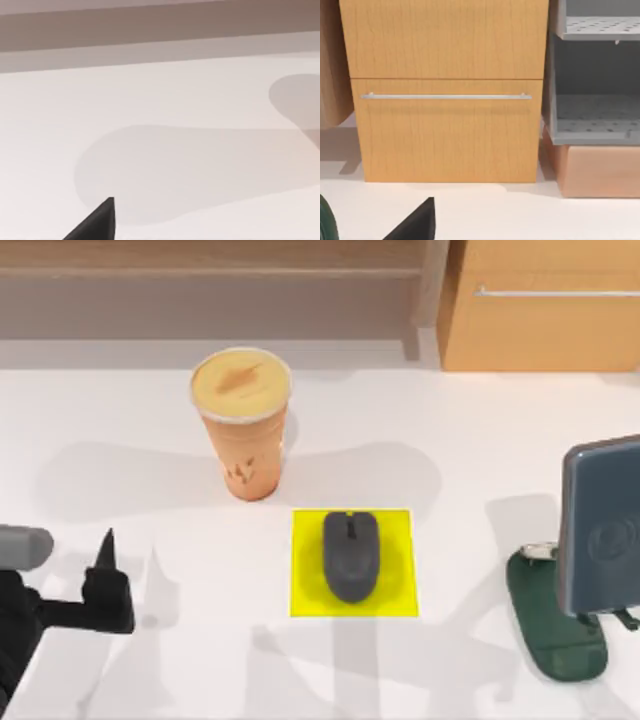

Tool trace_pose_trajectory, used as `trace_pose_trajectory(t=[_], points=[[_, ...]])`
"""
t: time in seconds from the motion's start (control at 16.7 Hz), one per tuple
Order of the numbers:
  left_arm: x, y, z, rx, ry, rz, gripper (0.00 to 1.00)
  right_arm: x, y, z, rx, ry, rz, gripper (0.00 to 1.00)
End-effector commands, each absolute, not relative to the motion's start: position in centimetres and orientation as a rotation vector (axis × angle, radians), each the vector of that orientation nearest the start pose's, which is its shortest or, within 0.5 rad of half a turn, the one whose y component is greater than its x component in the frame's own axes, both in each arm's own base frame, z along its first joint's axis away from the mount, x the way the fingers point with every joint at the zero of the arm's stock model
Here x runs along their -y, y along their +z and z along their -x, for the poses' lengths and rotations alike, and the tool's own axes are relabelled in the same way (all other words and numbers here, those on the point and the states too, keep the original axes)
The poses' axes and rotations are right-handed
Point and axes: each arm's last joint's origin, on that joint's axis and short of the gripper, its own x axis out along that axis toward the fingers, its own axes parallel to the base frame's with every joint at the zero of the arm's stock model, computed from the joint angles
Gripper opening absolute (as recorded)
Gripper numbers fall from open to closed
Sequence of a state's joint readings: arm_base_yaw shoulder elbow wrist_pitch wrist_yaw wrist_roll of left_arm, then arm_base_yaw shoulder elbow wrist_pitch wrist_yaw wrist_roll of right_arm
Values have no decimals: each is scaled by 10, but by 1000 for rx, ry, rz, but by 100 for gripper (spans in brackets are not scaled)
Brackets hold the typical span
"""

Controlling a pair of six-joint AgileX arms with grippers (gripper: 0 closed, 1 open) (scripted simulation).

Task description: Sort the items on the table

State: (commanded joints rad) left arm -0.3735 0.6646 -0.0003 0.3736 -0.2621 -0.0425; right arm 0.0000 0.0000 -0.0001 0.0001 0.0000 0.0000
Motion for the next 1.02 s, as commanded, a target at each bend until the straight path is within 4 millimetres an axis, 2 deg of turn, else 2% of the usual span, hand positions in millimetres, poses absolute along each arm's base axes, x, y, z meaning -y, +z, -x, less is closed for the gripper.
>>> trace_pose_trajectory(t=[0.18, 0.36, 0.78, 1.02], points=[[70, 113, -145, -398, -127, -120, 100, 1, 160, -106, 0, 0, 0, 100], [99, 101, -160, -422, -137, -171, 100, 1, 160, -106, 0, 0, 0, 100], [168, 88, -210, -255, -111, -105, 100, 1, 160, -106, 0, 0, 0, 100], [192, 80, -238, -150, -67, -28, 100, 1, 160, -106, 0, 0, 0, 100]])
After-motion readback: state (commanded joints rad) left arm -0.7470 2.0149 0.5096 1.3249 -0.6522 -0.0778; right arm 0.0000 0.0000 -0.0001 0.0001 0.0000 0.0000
